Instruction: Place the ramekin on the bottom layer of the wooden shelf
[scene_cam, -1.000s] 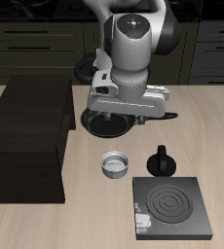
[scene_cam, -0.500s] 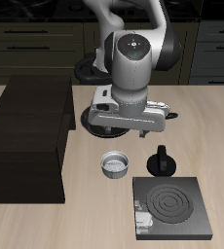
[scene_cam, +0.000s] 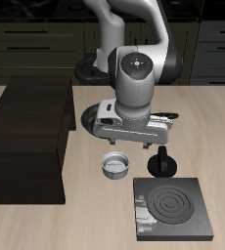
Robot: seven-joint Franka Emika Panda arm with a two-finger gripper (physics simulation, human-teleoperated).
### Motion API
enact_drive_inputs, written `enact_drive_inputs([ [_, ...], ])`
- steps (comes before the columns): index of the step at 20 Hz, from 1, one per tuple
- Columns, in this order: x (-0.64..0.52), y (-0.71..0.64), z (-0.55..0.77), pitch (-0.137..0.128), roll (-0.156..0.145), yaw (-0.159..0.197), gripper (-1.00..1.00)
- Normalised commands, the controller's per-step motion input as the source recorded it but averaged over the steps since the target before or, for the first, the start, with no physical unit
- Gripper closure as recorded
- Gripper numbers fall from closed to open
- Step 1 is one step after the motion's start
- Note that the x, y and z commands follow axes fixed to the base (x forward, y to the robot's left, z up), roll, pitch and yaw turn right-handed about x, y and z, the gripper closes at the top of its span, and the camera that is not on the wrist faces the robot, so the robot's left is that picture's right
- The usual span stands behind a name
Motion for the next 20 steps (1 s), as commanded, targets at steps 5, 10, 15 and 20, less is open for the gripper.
enact_drive_inputs([
  [5, -0.07, 0.06, -0.24, -0.018, 0.002, 0.012, -1.0],
  [10, -0.06, 0.03, -0.25, 0.023, 0.028, 0.002, -1.0],
  [15, -0.03, 0.0, -0.17, 0.006, -0.005, -0.023, -1.0],
  [20, -0.06, -0.06, -0.18, 0.013, -0.001, -0.035, -1.0],
])
